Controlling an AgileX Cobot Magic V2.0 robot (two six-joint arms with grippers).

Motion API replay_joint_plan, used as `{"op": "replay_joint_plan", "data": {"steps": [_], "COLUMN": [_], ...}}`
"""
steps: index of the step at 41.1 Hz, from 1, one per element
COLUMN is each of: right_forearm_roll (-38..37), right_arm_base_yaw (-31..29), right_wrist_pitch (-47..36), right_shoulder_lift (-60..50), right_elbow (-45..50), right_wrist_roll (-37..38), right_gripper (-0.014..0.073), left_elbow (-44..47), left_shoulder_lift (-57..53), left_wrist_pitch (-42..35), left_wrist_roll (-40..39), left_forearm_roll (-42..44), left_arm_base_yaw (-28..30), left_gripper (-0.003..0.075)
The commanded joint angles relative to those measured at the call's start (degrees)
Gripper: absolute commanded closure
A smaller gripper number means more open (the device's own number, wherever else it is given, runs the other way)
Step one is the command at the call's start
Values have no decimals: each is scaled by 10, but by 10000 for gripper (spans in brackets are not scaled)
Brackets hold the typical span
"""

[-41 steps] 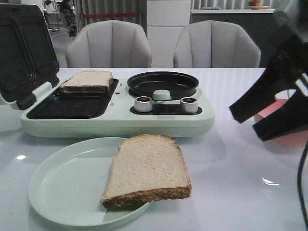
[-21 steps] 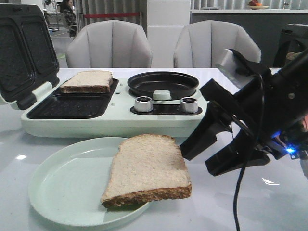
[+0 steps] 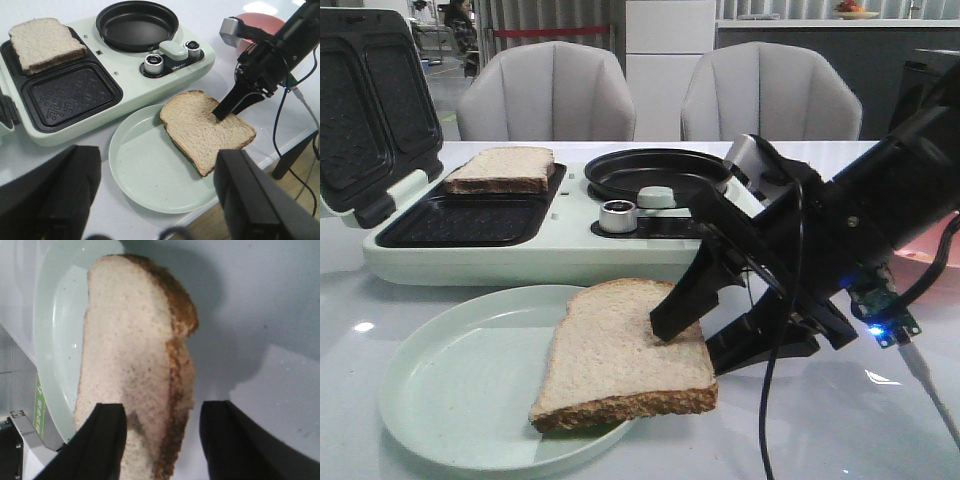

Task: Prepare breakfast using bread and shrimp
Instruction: 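Move the right gripper to the remaining bread slice and grasp it, then lift the bread slice and carry it over the sandwich press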

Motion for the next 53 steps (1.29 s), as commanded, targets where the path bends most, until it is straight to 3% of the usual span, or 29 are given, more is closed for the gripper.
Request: {"op": "replay_joint_plan", "data": {"steps": [1,11,17,53], "right_forearm_roll": [21,23,23,32], "right_arm_base_yaw": [2,2,2,2], "right_wrist_pitch": [27,26,27,50], "right_shoulder_lift": [-18,-17,-17,-153], "right_elbow": [-13,-13,-13,-13], "right_wrist_roll": [-13,-18,-20,-23], "right_gripper": [147,365,433,447], "left_elbow": [-17,-17,-17,-17], "left_shoulder_lift": [1,1,1,1], "left_wrist_pitch": [-46,-46,-46,-46], "left_wrist_roll": [-6,-6,-6,-6], "left_forearm_roll": [-5,-5,-5,-5], "left_arm_base_yaw": [0,0,0,0], "left_gripper": [189,189,189,189]}}
